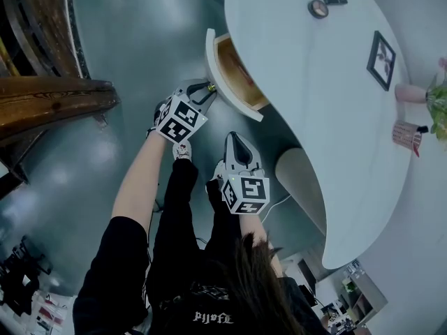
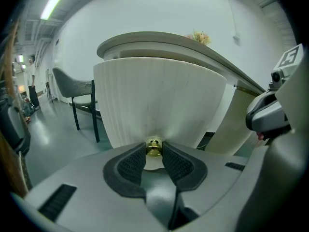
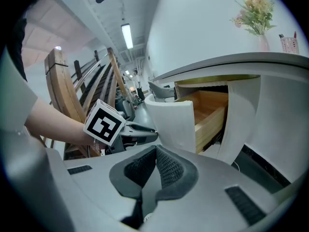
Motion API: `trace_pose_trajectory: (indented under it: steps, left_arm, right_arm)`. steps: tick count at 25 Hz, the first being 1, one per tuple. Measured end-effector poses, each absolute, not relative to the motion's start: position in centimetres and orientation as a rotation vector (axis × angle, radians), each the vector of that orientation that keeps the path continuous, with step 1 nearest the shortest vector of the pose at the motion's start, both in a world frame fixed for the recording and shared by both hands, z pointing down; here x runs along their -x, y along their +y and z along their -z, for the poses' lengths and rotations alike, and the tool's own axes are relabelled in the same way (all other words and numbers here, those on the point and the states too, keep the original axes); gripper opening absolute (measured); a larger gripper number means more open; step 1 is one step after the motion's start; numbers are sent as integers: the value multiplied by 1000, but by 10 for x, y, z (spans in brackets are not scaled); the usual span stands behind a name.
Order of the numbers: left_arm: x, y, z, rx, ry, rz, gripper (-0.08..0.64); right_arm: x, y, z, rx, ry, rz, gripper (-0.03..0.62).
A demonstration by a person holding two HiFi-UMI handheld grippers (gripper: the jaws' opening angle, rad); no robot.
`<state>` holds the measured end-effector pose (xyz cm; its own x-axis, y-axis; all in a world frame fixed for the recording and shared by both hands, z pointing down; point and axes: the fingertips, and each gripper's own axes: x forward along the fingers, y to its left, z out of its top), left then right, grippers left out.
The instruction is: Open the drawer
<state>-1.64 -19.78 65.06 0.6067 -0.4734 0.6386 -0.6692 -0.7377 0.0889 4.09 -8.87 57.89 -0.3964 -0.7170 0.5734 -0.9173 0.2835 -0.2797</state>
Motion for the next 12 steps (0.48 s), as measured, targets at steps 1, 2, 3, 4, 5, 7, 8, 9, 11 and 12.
trace_pose_trajectory:
  steps: [1, 2, 3, 4, 5, 7, 8, 9, 11, 12]
  left_arm:
    - [18, -197, -651, -2517, -919, -873, 115]
    - [19, -197, -651, -2516, -914, -879, 115]
    - [21, -196, -651, -2515, -909, -882, 115]
    - [23, -194, -651, -2513, -906, -884, 115]
    - [25, -193, -651, -2512, -906, -884, 115]
    - [29, -190, -651, -2505, -911, -884, 115]
    - [31, -189, -651, -2500, -912, -887, 115]
    - [32, -187, -651, -2496, -913, -892, 115]
    - [34, -185, -651, -2490, -912, -905, 115]
    - [36, -184, -650, -2485, -911, -913, 115]
  right_arm:
    - [-41, -88, -578, -1482, -2222, -833, 26]
    - [-41, -88, -578, -1484, -2220, -836, 26]
    - [-41, -87, -578, -1487, -2216, -839, 26]
    - [-42, -86, -578, -1491, -2211, -843, 26]
    - [-42, -85, -578, -1495, -2207, -848, 26]
    - [-40, -82, -578, -1495, -2201, -854, 26]
    - [-39, -80, -578, -1492, -2200, -854, 26]
    - [-38, -79, -577, -1486, -2200, -854, 26]
    - [-36, -76, -576, -1476, -2201, -854, 26]
    - [-35, -75, -575, -1472, -2202, -853, 26]
